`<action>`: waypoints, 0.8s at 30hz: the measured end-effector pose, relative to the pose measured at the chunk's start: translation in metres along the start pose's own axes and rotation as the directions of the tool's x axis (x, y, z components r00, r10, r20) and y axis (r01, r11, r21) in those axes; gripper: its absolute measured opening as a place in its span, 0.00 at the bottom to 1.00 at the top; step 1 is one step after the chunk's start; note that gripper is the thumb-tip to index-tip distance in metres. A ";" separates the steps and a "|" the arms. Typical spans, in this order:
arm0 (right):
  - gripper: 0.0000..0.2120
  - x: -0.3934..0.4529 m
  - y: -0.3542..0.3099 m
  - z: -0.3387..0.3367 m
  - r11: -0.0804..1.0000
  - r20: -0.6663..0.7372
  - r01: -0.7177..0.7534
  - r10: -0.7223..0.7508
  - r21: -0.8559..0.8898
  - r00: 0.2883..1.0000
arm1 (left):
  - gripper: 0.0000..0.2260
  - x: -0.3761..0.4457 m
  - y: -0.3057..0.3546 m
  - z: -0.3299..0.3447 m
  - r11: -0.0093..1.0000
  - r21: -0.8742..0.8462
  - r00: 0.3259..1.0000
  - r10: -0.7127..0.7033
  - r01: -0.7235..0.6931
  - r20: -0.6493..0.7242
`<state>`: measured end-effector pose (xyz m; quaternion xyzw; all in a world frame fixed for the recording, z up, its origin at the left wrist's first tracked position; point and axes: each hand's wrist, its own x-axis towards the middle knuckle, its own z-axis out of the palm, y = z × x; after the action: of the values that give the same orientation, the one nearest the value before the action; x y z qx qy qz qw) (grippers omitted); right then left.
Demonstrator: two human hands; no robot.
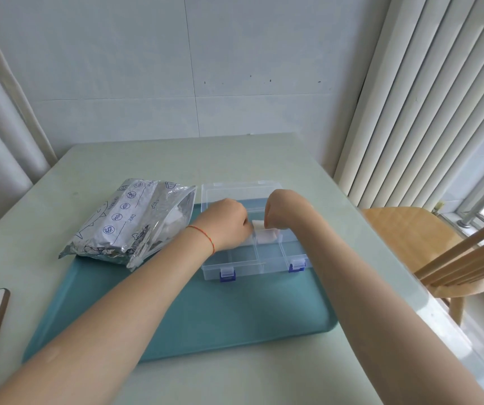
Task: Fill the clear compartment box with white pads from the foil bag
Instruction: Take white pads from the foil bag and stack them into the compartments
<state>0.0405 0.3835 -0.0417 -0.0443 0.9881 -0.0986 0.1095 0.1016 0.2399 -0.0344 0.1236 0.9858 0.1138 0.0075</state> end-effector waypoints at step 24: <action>0.11 -0.043 -0.142 0.008 0.842 -0.173 0.467 -0.435 0.268 0.884 | 0.15 -0.068 -0.143 -0.042 0.744 -0.621 0.800 -0.518 0.245 -0.305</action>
<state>0.0932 0.2478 -0.0116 -0.2533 0.9272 -0.2735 0.0367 0.1315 0.0789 -0.0266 -0.1254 0.8858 0.4149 -0.1661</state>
